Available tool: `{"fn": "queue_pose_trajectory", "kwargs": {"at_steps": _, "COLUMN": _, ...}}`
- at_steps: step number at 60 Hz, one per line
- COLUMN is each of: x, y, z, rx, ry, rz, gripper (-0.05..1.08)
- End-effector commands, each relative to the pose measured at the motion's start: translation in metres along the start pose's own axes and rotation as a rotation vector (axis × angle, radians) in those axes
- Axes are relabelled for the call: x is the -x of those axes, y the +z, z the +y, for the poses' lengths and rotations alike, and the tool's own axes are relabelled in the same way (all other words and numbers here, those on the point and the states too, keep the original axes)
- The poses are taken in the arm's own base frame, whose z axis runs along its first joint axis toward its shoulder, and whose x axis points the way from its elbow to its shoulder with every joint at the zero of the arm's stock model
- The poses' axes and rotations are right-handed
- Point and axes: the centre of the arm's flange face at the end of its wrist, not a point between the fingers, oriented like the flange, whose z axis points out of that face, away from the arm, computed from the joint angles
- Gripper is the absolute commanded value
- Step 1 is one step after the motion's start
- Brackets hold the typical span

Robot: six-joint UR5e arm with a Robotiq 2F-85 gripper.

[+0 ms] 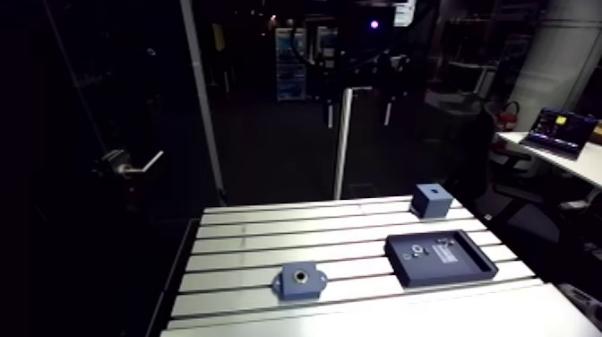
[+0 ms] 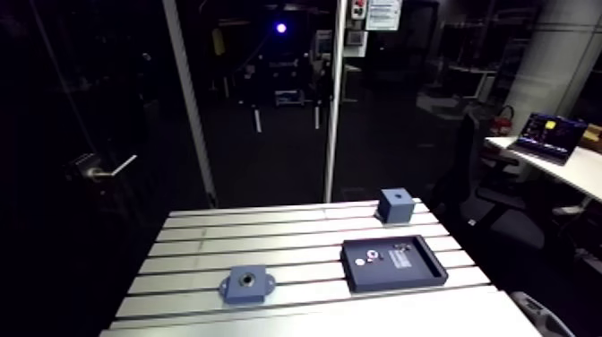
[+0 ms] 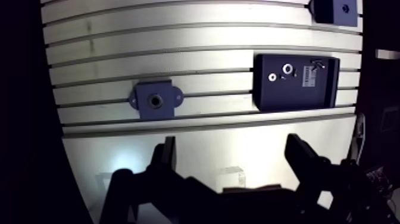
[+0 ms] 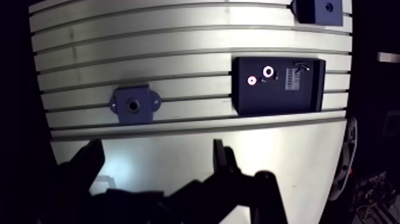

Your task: Pick up the bearing and press it into the housing until flush.

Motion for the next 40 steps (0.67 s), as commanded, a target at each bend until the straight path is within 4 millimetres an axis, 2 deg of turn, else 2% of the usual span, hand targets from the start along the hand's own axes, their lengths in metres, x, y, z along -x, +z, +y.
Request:
{"fn": "queue_pose_trajectory", "kwargs": {"at_steps": 1, "x": -0.0031, "y": 0.0008, "z": 0.0031, "rx": 0.001, "ry": 0.003, "rz": 0.002, "gripper": 0.0}}
{"fn": "queue_pose_trajectory", "kwargs": {"at_steps": 40, "x": -0.0014, "y": 0.0037, "z": -0.0005, "rx": -0.002, "ry": 0.006, "rz": -0.004, "gripper": 0.0}}
